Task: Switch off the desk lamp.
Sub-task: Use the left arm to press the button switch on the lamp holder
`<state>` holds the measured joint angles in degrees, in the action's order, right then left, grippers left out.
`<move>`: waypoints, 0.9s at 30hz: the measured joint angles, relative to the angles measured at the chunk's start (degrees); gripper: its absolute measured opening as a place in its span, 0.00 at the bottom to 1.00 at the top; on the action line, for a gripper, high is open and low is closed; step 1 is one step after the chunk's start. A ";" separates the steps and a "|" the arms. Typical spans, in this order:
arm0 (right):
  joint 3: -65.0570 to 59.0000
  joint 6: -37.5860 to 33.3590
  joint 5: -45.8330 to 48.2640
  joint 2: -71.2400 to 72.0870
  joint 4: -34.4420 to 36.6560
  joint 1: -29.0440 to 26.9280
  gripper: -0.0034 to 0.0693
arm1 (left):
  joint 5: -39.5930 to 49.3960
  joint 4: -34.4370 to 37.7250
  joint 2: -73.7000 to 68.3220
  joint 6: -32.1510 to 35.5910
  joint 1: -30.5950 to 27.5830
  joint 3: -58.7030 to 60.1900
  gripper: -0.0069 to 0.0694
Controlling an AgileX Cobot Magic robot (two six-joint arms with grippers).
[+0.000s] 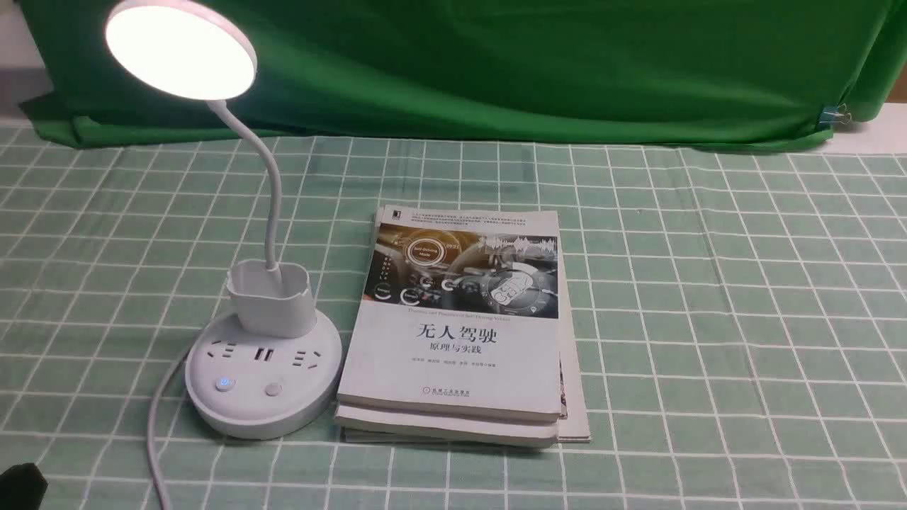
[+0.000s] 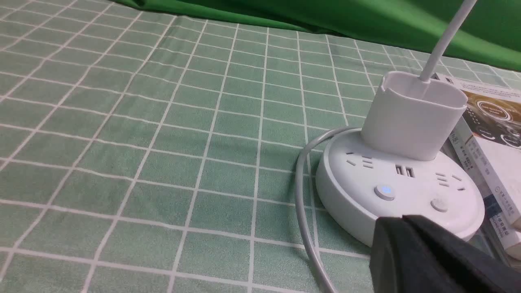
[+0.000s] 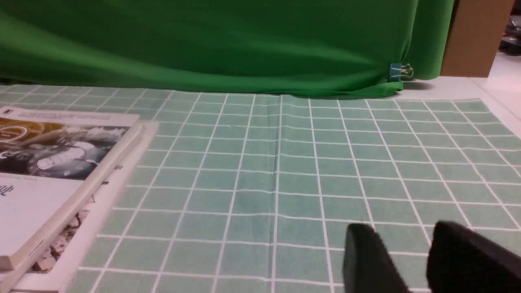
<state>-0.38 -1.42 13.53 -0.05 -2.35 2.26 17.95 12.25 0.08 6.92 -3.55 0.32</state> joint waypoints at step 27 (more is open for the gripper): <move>0.00 0.00 0.00 0.00 0.00 0.00 0.38 | -6.94 21.21 0.00 -5.58 0.00 0.00 0.09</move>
<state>-0.38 -1.42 13.53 -0.05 -2.35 2.26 11.01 33.47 0.08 1.34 -3.55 0.32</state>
